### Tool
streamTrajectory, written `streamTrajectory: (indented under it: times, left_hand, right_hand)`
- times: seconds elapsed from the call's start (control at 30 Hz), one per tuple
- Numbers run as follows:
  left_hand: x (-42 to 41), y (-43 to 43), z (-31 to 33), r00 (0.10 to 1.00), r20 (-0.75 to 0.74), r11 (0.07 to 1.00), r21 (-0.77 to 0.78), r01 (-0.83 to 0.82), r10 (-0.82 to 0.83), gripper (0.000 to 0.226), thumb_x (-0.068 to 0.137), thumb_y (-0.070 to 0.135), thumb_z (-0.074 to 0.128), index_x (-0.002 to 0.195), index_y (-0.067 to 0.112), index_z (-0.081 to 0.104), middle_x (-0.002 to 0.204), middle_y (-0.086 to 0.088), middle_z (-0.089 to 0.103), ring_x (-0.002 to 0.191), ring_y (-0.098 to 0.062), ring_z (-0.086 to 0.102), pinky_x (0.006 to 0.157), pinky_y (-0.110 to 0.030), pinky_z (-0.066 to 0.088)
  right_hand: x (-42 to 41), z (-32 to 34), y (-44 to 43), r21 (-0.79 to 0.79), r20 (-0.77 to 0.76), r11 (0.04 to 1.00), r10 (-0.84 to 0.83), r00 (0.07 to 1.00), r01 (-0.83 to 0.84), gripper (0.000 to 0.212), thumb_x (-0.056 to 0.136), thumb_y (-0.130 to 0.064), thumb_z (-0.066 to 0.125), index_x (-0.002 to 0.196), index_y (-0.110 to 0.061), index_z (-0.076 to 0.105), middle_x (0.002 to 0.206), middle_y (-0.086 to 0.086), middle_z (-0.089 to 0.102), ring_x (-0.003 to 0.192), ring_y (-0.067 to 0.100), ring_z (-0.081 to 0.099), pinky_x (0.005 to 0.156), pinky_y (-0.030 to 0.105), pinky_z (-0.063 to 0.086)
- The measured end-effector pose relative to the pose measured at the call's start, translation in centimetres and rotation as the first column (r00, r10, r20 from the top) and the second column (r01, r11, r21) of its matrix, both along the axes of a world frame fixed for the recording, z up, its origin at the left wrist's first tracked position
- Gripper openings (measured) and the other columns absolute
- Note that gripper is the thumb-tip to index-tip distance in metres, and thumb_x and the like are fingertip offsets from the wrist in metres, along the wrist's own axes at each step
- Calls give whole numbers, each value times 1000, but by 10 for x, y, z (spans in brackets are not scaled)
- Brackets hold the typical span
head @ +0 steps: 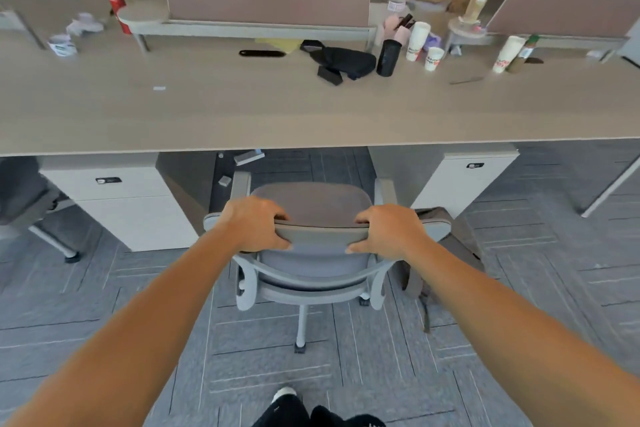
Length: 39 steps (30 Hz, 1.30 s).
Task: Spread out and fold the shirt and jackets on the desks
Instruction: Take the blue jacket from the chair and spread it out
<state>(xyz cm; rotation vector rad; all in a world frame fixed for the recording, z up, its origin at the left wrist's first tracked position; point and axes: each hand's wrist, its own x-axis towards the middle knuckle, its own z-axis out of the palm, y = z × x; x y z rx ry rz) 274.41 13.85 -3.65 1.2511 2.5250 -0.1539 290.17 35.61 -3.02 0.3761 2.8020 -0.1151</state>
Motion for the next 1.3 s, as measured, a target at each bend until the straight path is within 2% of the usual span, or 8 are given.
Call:
streamTrajectory:
  times: [0.1,0.33,0.57,0.7,0.93,1.1,1.2,1.3]
  left_hand:
    - [-32,16,-1,1000,0,999,-19,-30,30,57,70,81,56,117,49,62,107,23,65,99,-9,61,78,-31,54]
    - [-93,71,6,989,-2,988,-48,-147,148,60,68,81,62,118,48,61,110,21,66,103,-11,61,85,-34,54]
    - [-144,119,11,970,7,970,21,-243,243,64,66,77,68,124,53,57,114,21,67,105,-12,62,82,-28,51]
    - [-188,136,4,972,23,970,59,-235,234,60,65,76,69,120,53,59,113,24,67,103,-10,61,84,-29,49]
    - [-264,153,0,977,76,971,117,-208,200,67,65,74,71,127,55,50,105,29,60,106,-7,60,85,-30,47]
    - [-299,165,-6,981,122,969,175,-173,153,73,66,68,74,133,53,47,110,28,60,105,-7,59,85,-30,47]
    - [-308,169,-11,981,135,968,193,-163,138,67,67,67,74,128,53,52,108,28,61,104,-5,59,82,-28,44]
    - [-315,172,-9,990,110,982,157,-108,91,55,70,70,69,121,51,61,115,25,61,108,-8,58,86,-30,46]
  right_hand:
    - [-33,-5,19,-5,-22,999,37,999,-37,66,76,-79,60,126,-36,60,111,-10,68,98,19,62,66,30,41]
    - [-102,-15,90,-41,-114,986,153,982,-159,50,80,-74,57,113,-38,62,93,-13,67,84,15,62,70,32,51]
    - [-171,-13,145,-47,-116,979,190,975,-196,49,82,-73,59,114,-37,62,87,-11,68,82,15,57,65,31,44]
    - [-211,-12,164,-16,-93,984,173,981,-175,49,82,-74,59,114,-37,64,85,-8,66,80,16,54,65,30,41]
    - [-276,-16,179,-2,-125,993,116,985,-118,55,79,-77,59,120,-39,63,105,-11,69,94,17,62,70,29,42]
    - [-311,-12,194,-15,-95,993,112,989,-114,41,81,-69,62,109,-40,64,105,-16,64,95,13,60,73,30,45]
    - [-322,-9,200,-23,-48,992,126,991,-127,36,81,-65,63,109,-42,64,102,-19,61,93,9,57,74,31,47]
    - [-327,-8,202,-27,-56,992,121,991,-123,41,78,-69,64,110,-43,64,101,-19,62,93,9,57,76,32,49]
